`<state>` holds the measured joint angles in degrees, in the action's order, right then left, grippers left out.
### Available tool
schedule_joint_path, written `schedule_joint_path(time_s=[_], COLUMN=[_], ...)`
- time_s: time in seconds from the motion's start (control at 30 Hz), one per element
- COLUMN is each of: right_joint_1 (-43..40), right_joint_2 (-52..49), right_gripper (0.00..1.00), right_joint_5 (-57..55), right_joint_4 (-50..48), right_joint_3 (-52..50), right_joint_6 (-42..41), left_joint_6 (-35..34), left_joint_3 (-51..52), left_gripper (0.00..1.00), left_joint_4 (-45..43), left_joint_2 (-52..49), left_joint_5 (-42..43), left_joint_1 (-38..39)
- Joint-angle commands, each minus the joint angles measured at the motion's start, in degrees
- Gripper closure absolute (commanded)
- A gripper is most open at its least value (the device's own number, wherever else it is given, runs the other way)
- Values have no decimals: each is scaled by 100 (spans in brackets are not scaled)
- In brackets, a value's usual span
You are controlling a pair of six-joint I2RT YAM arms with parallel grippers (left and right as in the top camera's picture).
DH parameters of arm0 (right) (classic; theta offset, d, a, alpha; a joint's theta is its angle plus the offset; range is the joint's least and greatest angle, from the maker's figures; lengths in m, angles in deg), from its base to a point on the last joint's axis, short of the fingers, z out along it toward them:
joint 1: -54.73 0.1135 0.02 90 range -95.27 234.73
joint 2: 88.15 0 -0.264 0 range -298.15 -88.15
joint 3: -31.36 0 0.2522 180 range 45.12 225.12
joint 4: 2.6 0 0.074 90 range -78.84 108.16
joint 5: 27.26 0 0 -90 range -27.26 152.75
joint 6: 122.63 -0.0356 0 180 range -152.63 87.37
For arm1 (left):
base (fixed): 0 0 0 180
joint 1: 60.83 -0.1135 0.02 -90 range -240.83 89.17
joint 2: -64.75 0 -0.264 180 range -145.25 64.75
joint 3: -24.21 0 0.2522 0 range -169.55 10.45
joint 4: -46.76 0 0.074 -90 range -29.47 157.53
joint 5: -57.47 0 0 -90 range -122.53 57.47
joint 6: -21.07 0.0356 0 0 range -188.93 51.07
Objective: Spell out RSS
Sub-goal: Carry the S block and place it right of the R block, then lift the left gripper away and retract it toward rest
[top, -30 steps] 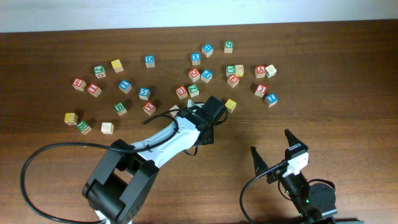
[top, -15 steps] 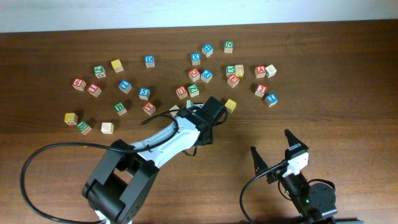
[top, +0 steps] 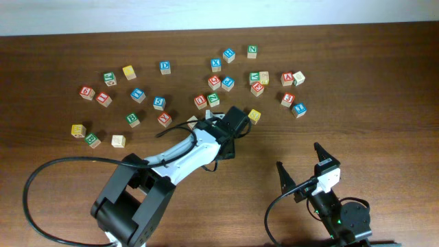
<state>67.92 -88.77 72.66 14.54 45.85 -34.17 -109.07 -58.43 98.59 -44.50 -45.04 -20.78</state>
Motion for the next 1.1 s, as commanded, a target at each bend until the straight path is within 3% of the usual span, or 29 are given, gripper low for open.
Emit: schedule_joint_path(time_s=[0.0, 0.37, 0.5, 0.57, 0.63, 0.67, 0.7, 0.83, 0.9, 1.07], right_joint_1=[31, 31, 31, 31, 31, 31, 31, 31, 31, 31], right_joint_2=[42, 44, 42, 42, 42, 42, 42, 42, 42, 42], right_gripper=[2, 2, 2, 2, 2, 2, 2, 2, 2, 2], right_joint_5=[-46, -46, -46, -48, -46, -46, -46, -46, -46, -46], right_joint_4=[20, 20, 20, 20, 20, 20, 20, 20, 20, 20], right_joint_3=[-42, -42, -42, -42, -42, -42, -42, -42, -42, -42], right_joint_6=[-63, -63, -63, -66, -63, -63, -63, -66, -63, -63], left_joint_6=[-11, -7, 520, 691, 769, 769, 769, 769, 1250, 1700], left_joint_3=[63, -44, -411, -780, -1228, -1495, -1637, -1652, -1515, -691], left_gripper=[63, 55, 57, 62, 75, 91, 100, 100, 100, 100], left_joint_4=[-46, -273, -354, -192, 247, 629, 933, 1932, 2297, 2413], left_joint_2=[-46, -46, -44, -20, 96, 271, 538, 1775, 2516, 3735], left_joint_5=[-107, -535, -553, -553, -601, -791, -1008, -1130, -1128, -809], left_joint_1=[-39, -48, -52, -52, -52, -61, -109, -671, -1034, -1521])
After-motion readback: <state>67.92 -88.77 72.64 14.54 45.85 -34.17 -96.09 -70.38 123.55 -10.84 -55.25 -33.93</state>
